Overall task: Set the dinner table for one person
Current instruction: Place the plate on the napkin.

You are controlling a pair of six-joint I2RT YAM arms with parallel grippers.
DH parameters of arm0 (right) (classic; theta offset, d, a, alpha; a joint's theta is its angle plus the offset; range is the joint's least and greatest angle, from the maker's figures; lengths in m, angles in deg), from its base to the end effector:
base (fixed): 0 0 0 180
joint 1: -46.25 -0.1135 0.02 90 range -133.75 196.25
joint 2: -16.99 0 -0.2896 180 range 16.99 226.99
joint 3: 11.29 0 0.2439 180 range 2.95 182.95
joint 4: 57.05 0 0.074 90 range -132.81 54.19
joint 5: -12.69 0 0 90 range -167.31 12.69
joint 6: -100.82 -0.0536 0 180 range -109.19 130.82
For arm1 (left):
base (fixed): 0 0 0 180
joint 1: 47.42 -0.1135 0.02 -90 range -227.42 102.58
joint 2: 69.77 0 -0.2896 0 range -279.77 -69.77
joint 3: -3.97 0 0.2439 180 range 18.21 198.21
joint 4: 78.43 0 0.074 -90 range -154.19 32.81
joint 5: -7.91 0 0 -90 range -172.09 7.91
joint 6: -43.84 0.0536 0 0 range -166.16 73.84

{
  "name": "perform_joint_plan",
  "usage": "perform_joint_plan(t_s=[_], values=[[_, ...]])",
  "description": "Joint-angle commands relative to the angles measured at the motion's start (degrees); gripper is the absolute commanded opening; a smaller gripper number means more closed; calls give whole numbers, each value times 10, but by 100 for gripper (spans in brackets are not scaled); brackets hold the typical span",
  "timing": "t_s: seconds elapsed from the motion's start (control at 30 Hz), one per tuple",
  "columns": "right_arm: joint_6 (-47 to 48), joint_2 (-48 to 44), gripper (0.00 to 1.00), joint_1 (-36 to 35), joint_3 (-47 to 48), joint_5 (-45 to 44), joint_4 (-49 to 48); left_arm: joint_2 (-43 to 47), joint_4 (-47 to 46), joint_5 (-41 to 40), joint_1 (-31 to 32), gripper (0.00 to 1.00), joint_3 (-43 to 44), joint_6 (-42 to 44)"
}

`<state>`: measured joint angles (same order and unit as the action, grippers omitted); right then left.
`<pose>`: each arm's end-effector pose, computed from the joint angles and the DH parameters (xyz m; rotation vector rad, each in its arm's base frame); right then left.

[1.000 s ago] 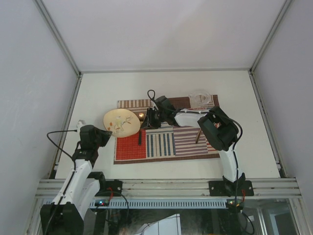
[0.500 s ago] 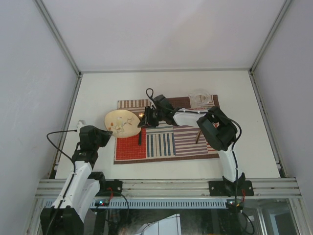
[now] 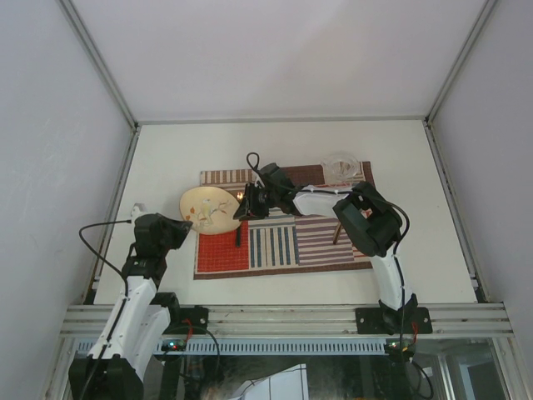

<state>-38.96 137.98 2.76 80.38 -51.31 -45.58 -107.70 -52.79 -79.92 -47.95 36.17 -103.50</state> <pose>0.3279 0.3435 0.1625 -0.1305 2.5852 1.2651 0.1432 -0.0007 0.2008 -1.0356 1.9212 -0.6193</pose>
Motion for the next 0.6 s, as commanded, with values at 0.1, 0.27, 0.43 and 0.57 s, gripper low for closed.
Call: perform_joint_plan(t_s=[0.1, 0.27, 0.43, 0.57], values=[[8, 1, 28, -5, 18, 2, 8, 21, -114, 25, 2, 0, 50, -13], [21, -11, 28, -5, 6, -5, 26, 23, -113, 22, 2, 0, 51, -11], [40, -26, 28, -5, -6, -18, 45, 23, -111, 21, 2, 0, 50, -11], [47, -35, 28, -5, -18, -25, 51, 24, -111, 21, 2, 0, 49, -10]])
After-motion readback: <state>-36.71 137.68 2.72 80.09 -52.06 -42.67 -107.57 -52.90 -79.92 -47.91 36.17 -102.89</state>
